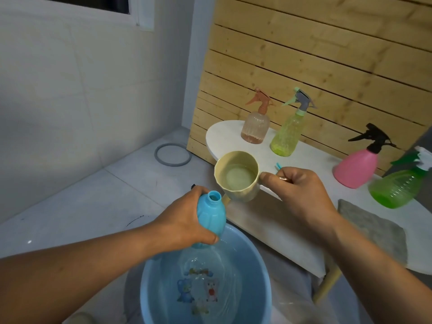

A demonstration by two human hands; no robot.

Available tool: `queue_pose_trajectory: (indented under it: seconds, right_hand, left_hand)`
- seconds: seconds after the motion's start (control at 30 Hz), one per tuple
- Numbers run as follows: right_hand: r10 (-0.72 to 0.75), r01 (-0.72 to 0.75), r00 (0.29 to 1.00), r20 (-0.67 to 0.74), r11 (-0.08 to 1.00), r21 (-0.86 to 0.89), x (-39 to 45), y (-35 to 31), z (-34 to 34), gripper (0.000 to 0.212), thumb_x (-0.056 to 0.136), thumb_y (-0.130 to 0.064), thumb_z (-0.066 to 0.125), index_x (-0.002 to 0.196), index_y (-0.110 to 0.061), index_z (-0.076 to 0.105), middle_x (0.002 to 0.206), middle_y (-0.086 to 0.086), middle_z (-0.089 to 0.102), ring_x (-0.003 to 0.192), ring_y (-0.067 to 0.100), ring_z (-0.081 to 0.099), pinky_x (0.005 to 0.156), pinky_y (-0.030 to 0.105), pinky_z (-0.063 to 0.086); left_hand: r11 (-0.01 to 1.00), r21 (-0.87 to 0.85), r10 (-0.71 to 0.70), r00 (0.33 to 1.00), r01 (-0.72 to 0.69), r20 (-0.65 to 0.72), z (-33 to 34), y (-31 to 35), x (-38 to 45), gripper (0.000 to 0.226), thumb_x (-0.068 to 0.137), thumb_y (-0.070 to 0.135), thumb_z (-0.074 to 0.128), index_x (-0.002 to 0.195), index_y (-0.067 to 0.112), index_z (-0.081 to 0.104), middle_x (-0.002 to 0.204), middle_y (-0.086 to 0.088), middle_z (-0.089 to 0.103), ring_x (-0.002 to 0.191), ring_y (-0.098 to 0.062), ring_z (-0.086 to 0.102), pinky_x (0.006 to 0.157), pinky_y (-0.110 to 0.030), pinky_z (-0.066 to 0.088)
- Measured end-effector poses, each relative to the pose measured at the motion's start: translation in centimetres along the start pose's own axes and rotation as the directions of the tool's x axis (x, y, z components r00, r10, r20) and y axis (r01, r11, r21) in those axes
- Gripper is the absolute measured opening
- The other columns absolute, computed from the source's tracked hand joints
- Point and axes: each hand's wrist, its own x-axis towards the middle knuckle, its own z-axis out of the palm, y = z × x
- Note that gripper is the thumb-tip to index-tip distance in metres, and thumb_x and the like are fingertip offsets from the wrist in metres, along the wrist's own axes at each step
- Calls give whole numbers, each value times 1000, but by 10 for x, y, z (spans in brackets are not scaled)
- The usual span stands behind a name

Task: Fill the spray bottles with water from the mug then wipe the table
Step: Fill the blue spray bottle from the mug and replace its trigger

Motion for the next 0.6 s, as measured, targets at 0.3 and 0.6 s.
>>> queue_pose_trajectory:
  seconds: [0.3, 0.6]
  right_hand:
    - [-60, 60, 998, 11, 997, -44, -6, 0, 0, 48, 88, -41, 74, 58, -12, 50, 48, -10, 35, 48, 9, 31, 51, 29, 30]
    - [-77, 77, 997, 0, 993, -93, -10, -1, 1, 46, 87, -44, 72, 58, -14, 52, 46, -10, 40, 47, 9, 34, 51, 29, 32]
  left_hand:
    - [1000, 7, 11, 1000, -11, -6, 2, -2, -1, 89, 60, 36, 97, 128, 44, 39, 115, 20, 55, 103, -9, 61, 78, -27, 62]
    - [1000, 21, 13, 1000, -13, -6, 3, -2, -2, 91, 60, 37, 97, 129, 43, 38, 116, 20, 55, 103, -9, 61, 78, -27, 62]
